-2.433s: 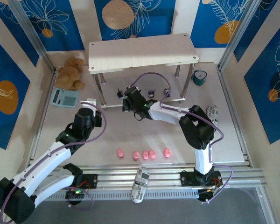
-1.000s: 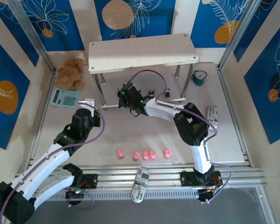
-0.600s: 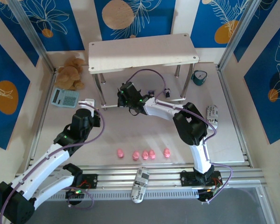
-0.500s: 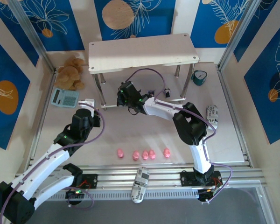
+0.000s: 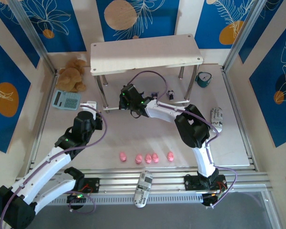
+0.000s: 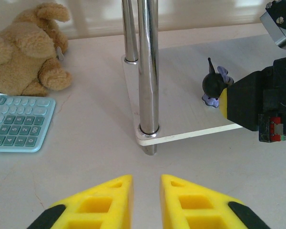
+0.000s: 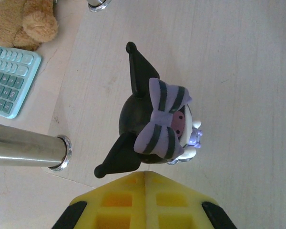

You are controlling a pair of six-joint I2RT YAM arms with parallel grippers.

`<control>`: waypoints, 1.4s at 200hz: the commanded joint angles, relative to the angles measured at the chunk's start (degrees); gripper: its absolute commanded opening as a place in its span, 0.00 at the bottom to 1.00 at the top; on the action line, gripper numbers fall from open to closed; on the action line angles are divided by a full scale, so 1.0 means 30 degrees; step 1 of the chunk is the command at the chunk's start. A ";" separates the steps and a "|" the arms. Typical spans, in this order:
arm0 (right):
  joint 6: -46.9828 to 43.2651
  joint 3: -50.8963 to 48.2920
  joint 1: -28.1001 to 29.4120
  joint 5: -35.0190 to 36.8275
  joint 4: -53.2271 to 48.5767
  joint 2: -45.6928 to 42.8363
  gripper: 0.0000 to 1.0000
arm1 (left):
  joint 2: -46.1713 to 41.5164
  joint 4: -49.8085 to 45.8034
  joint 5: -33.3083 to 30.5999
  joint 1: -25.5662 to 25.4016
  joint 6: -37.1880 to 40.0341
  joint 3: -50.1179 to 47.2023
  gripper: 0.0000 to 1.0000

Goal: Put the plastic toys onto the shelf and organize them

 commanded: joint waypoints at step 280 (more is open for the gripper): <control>-0.0036 0.3559 0.0574 -0.0672 -0.1049 0.2086 0.00 | -0.0711 -0.0182 -0.0566 0.0234 0.0617 -0.0154 0.23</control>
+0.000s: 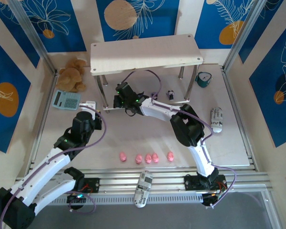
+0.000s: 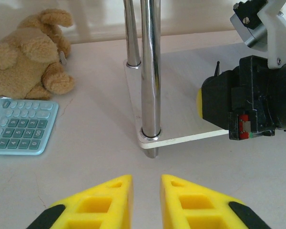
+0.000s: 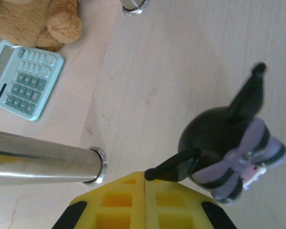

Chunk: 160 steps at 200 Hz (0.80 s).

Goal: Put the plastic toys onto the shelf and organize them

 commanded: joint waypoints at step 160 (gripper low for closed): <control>-0.0265 0.2096 0.0388 -0.0337 -0.0811 0.1285 0.00 | -0.0686 -0.0354 -0.0588 0.0187 0.0586 -0.0230 0.23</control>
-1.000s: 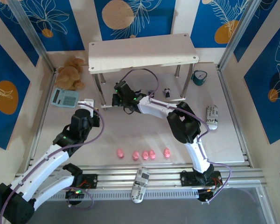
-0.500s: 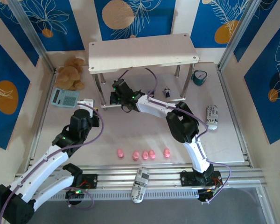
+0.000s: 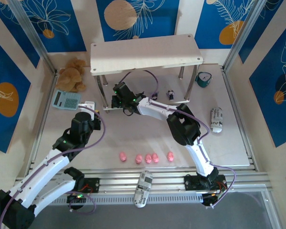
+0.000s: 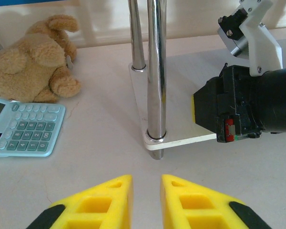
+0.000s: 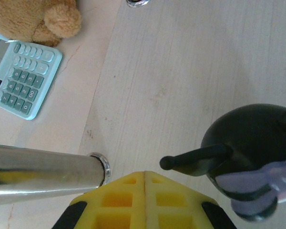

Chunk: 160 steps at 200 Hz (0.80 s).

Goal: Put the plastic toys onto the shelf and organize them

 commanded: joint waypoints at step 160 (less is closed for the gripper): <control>-0.2916 -0.8161 0.0214 0.1091 0.0533 -1.0689 0.39 | 0.2482 -0.0022 0.1812 -0.0148 0.0788 0.0949 0.33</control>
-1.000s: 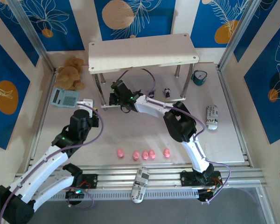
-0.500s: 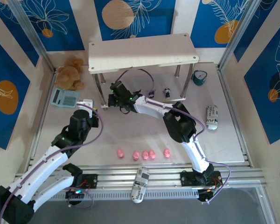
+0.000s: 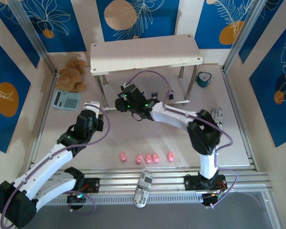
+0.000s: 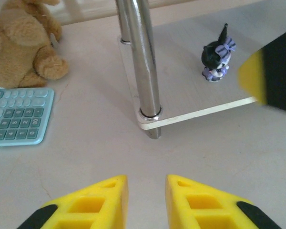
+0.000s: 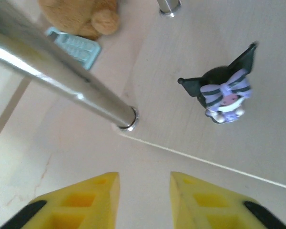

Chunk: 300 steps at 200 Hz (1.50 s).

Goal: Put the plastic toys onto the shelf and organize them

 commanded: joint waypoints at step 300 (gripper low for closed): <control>-0.1315 -0.9606 -1.0485 -0.1956 -0.4388 -1.7996 0.42 | 1.5867 0.4024 0.3619 0.0443 0.7388 1.1923 0.69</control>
